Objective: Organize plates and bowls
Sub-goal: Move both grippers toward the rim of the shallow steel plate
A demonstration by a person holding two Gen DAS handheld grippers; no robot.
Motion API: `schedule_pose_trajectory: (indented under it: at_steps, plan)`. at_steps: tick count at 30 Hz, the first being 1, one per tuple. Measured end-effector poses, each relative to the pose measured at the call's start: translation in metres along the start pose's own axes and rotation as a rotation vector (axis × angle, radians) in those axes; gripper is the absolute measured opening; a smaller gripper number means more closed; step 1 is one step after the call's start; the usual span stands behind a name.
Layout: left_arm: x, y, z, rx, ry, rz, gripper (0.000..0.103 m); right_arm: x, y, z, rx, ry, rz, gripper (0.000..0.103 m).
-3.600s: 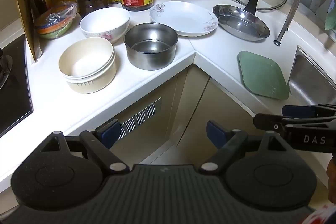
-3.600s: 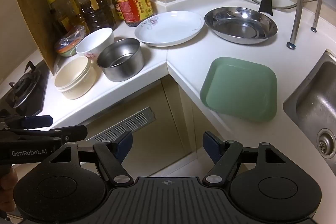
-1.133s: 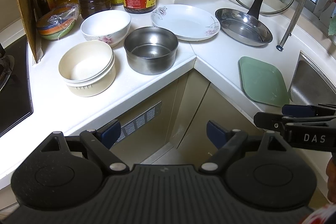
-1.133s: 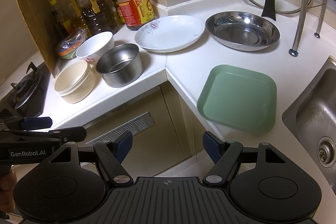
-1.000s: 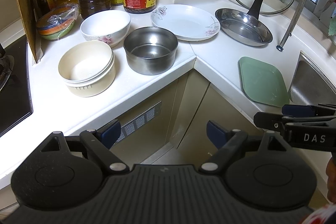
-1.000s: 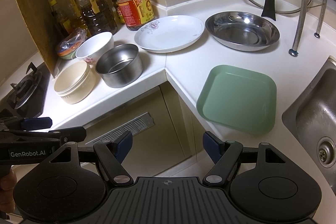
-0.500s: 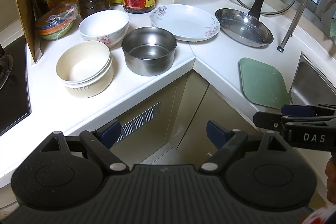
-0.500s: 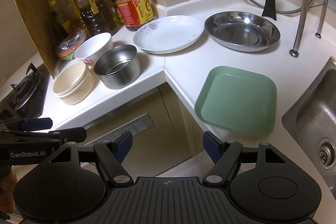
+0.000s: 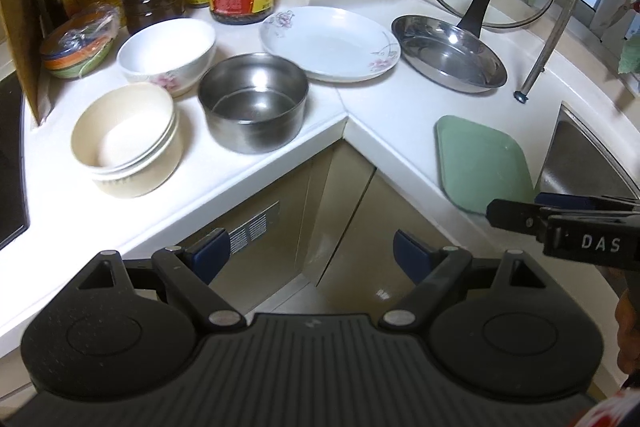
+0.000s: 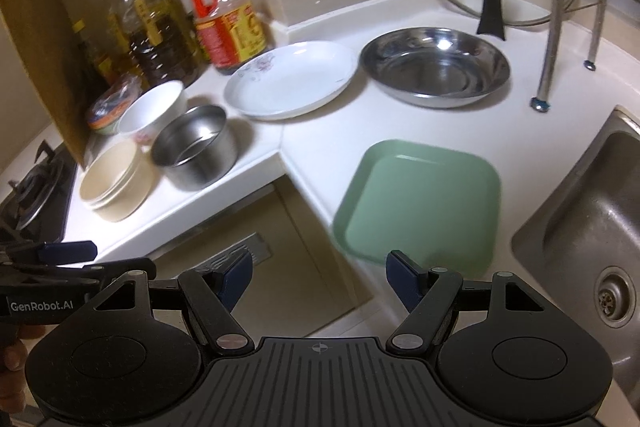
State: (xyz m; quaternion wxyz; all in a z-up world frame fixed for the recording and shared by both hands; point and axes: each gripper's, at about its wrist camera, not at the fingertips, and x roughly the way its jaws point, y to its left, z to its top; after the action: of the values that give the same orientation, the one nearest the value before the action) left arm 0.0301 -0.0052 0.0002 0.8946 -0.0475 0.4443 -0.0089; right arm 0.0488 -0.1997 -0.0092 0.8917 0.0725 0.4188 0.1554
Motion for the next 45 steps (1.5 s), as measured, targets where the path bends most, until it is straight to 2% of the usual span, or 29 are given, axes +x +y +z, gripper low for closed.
schedule_pose_trajectory:
  at_steps: [10, 23, 34, 38, 42, 45]
  plan:
    - [0.020, -0.032, 0.025, 0.011, -0.023, -0.028, 0.087, 0.000, -0.059, 0.010, 0.117, -0.009, -0.001, 0.074]
    - [0.056, -0.087, 0.057, 0.031, -0.063, -0.075, 0.087, 0.003, -0.133, 0.026, 0.250, -0.090, -0.042, 0.074]
    - [0.100, -0.109, 0.104, 0.070, -0.113, -0.125, 0.080, 0.028, -0.150, 0.054, 0.318, -0.199, -0.021, 0.073]
    - [0.122, -0.114, 0.124, 0.111, -0.117, -0.148, 0.071, 0.042, -0.157, 0.066, 0.343, -0.241, -0.041, 0.073]
    - [0.143, -0.115, 0.144, 0.136, -0.126, -0.163, 0.069, 0.058, -0.167, 0.078, 0.368, -0.267, -0.061, 0.073]
    - [0.156, -0.116, 0.158, 0.153, -0.138, -0.164, 0.069, 0.072, -0.174, 0.087, 0.377, -0.280, -0.084, 0.066]
